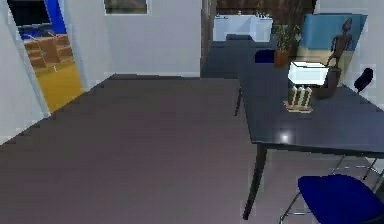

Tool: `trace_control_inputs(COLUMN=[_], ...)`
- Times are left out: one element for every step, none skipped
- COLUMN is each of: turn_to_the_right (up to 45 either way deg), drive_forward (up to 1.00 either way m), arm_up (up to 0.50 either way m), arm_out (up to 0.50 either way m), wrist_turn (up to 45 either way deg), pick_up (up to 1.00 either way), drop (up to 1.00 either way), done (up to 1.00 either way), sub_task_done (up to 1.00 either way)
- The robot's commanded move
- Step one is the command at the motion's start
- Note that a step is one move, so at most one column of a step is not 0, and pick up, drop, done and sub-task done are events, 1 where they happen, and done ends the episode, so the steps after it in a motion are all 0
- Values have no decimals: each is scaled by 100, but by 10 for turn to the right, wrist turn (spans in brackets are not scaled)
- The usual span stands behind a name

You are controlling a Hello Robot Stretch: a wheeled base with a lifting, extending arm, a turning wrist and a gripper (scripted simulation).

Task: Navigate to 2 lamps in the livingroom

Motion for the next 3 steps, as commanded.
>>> trace_control_inputs(turn_to_the_right=[0,420,0], drive_forward=[55,0,0], arm_up=[0,0,0], arm_out=[0,0,0], wrist_turn=[0,0,0], pick_up=[0,0,0], drop=[0,0,0], done=[0,0,100], sub_task_done=[0,0,0])
